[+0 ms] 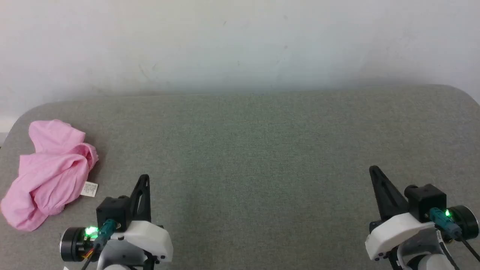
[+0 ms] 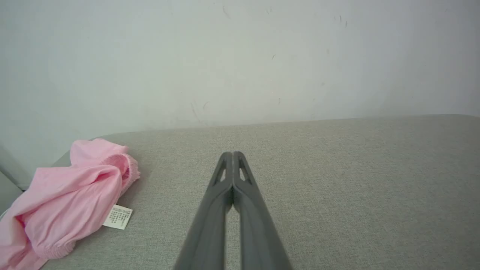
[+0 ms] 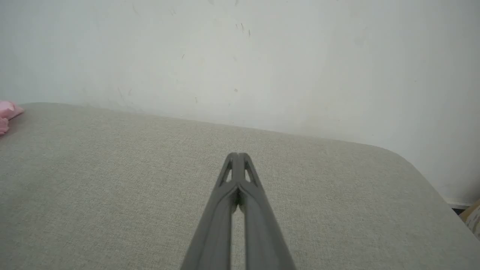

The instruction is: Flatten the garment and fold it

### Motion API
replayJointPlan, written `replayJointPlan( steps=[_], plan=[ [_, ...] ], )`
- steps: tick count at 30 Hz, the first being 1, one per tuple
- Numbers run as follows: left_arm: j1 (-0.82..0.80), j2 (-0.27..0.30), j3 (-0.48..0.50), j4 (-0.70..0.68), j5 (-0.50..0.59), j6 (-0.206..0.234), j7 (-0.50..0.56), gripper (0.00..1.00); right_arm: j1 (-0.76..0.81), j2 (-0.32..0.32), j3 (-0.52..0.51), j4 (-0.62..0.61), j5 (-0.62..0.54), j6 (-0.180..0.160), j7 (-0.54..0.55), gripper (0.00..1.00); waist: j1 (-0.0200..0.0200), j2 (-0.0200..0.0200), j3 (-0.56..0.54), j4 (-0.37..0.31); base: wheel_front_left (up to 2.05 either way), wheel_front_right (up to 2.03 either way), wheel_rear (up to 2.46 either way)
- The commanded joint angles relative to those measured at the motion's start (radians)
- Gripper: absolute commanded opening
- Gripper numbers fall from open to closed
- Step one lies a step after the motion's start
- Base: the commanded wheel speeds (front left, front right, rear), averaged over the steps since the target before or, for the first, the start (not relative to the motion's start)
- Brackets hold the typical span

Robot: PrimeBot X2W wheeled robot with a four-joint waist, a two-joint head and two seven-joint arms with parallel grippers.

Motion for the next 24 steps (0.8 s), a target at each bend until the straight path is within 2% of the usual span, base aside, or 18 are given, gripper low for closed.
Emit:
replayJointPlan(
  steps=[1, 24],
  plan=[
    [-0.013, -0.002, 0.004, -0.005, 0.007, -0.008, 0.000, 0.00, -0.015, 0.004, 0.000, -0.006, -0.007, -0.002, 0.000, 0.00, 0.0000, 0.0000, 0.000, 0.000, 0.00, 0.00, 0.00],
    [-0.013, -0.002, 0.004, -0.005, 0.007, -0.008, 0.000, 0.00, -0.015, 0.004, 0.000, -0.006, -0.007, -0.002, 0.000, 0.00, 0.0000, 0.0000, 0.000, 0.000, 0.00, 0.00, 0.00]
  ],
)
